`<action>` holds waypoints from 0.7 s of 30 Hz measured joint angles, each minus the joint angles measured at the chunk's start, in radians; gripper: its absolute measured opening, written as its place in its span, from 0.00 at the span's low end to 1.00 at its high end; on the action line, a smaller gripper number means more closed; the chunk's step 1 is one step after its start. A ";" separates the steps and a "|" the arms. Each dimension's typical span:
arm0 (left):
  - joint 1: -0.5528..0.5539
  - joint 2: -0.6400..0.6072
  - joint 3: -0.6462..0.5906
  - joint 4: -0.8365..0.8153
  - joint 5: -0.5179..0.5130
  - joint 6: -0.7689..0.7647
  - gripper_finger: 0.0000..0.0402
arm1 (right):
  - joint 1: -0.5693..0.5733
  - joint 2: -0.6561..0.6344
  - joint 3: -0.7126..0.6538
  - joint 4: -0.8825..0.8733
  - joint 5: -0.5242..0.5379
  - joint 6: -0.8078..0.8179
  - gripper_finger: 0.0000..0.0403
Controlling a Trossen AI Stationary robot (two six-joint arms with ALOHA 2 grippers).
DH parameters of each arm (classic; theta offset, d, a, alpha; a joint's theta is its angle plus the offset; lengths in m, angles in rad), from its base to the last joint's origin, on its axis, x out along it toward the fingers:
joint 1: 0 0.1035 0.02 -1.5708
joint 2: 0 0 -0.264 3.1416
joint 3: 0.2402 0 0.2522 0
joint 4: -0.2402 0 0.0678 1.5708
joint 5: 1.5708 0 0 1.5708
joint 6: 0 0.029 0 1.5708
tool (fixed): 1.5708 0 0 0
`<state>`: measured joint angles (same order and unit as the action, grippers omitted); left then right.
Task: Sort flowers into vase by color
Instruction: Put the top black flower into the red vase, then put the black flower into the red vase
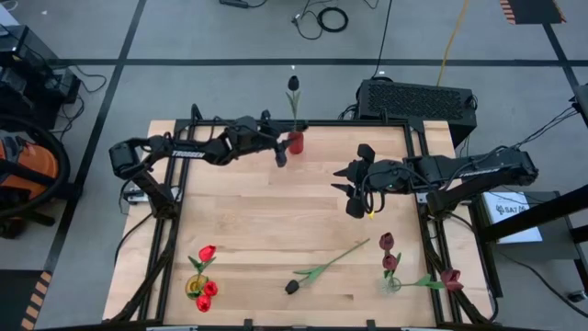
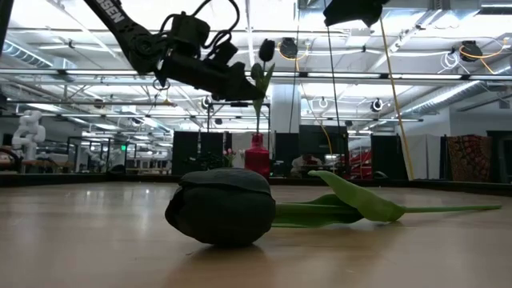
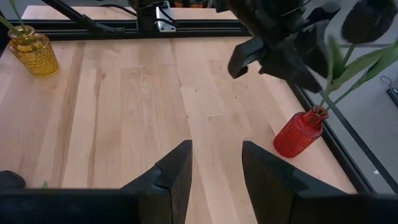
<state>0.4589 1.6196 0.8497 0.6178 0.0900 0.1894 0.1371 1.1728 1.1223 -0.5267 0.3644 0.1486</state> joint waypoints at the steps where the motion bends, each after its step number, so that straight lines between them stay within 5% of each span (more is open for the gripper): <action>1: -0.006 0.000 0.000 -0.011 -0.002 -0.016 0.41 | 0.000 0.000 -0.002 -0.001 0.000 0.000 0.33; 12: -0.121 0.000 0.000 -0.201 -0.203 -0.089 0.45 | 0.002 0.018 -0.041 -0.001 -0.035 0.014 0.33; 21: -0.224 -0.021 0.000 -0.183 -0.223 -0.034 0.45 | 0.002 0.053 -0.041 0.012 -0.058 0.013 0.33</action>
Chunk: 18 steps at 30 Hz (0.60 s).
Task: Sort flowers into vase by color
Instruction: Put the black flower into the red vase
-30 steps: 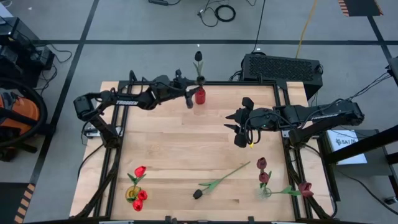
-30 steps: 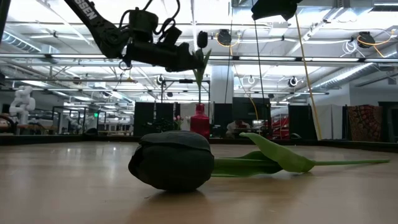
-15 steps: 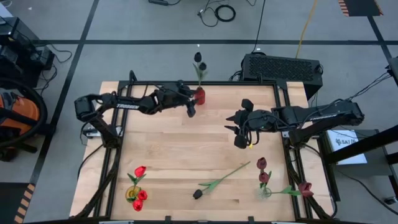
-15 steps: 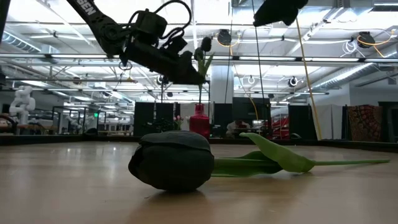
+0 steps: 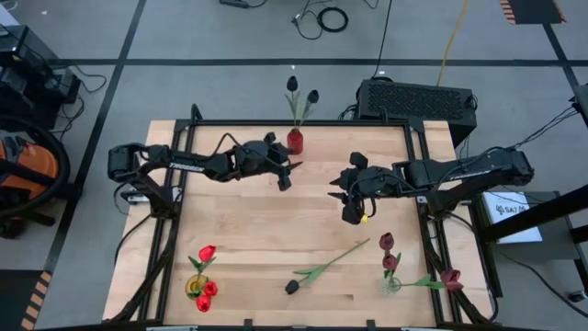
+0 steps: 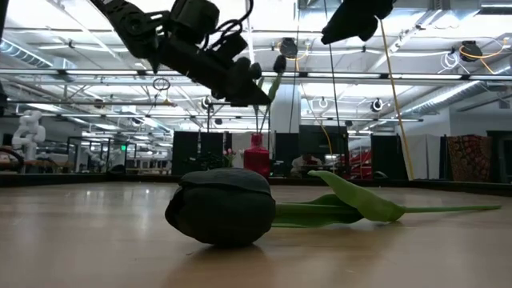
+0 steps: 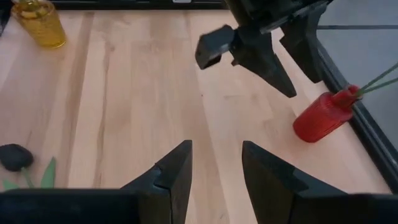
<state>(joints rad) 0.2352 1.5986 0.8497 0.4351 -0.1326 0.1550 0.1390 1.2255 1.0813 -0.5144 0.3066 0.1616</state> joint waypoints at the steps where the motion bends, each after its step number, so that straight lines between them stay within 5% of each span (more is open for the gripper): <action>1: -0.010 -0.009 0.000 -0.013 0.000 0.000 0.45 | 0.000 0.001 0.000 0.000 -0.011 0.000 0.33; 10: -0.129 -0.113 -0.001 -0.032 0.029 0.016 0.45 | 0.021 0.055 0.001 0.018 -0.136 0.005 0.33; 18: -0.209 -0.214 0.000 -0.087 0.035 0.018 0.45 | 0.042 0.269 0.001 0.023 -0.341 -0.007 0.33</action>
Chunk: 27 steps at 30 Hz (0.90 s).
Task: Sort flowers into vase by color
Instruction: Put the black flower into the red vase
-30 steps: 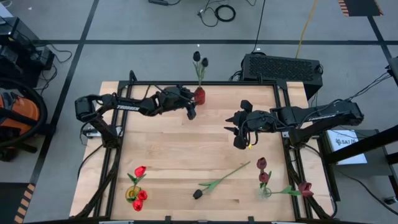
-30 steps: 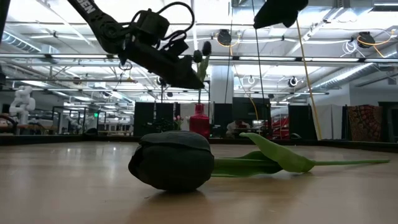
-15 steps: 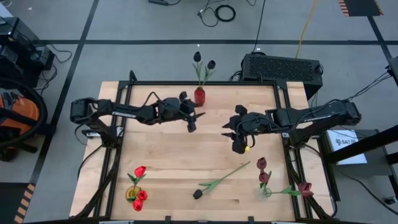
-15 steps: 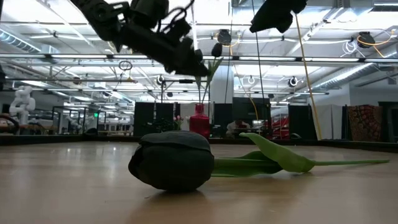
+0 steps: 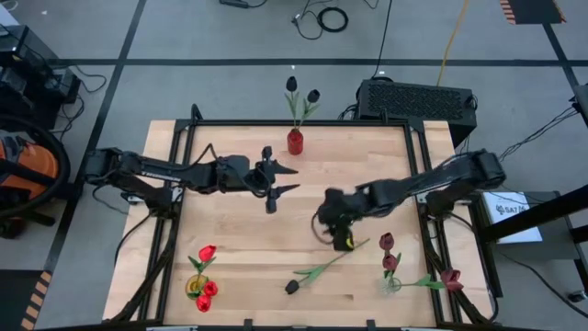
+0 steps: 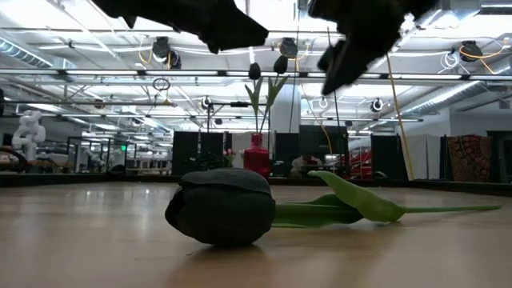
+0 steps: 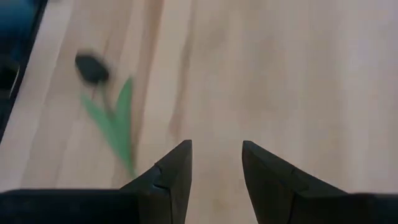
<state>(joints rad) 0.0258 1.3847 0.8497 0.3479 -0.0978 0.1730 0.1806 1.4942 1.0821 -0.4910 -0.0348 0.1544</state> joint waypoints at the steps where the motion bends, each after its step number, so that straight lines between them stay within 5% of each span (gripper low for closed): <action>1: -0.004 -0.008 0.000 -0.017 0.000 0.000 0.45 | 0.008 0.034 0.000 0.000 -0.027 0.003 0.33; 12: -0.022 -0.041 0.000 -0.133 0.000 0.026 0.45 | 0.122 0.221 0.000 0.007 -0.121 0.129 0.45; 27: -0.019 -0.041 0.000 -0.122 0.000 0.024 0.45 | 0.275 0.248 0.000 0.047 0.061 0.036 0.55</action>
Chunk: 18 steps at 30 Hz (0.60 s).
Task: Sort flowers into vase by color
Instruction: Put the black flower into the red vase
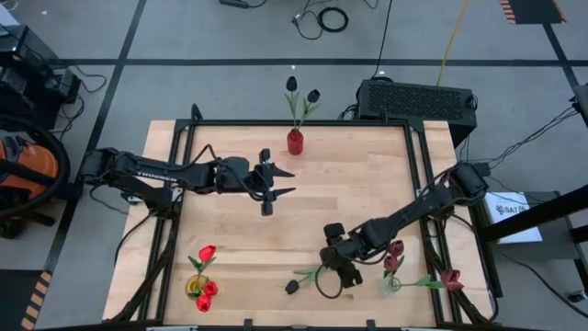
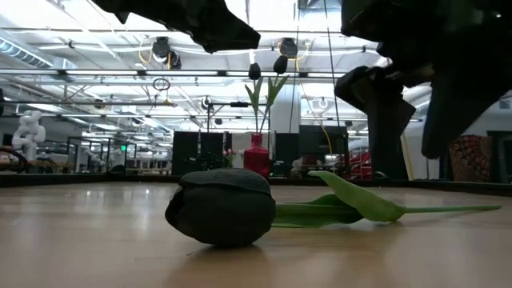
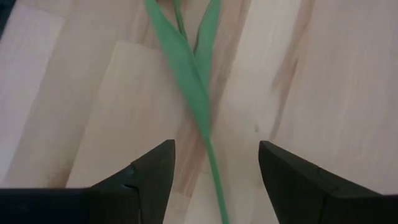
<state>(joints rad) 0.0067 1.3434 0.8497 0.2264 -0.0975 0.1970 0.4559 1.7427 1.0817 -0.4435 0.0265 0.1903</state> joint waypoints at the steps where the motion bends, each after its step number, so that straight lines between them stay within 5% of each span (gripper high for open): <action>1: 0.000 0.000 0.000 0.000 0.000 0.000 0.45 | 0.001 0.006 0.000 0.001 -0.002 0.000 0.55; 18: 0.000 0.000 0.000 -0.001 0.000 0.001 0.45 | 0.004 0.115 0.000 0.019 -0.003 0.007 0.52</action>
<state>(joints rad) 0.0063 1.3437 0.8497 0.2253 -0.0978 0.1978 0.4603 1.8573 1.0817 -0.4245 0.0235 0.1974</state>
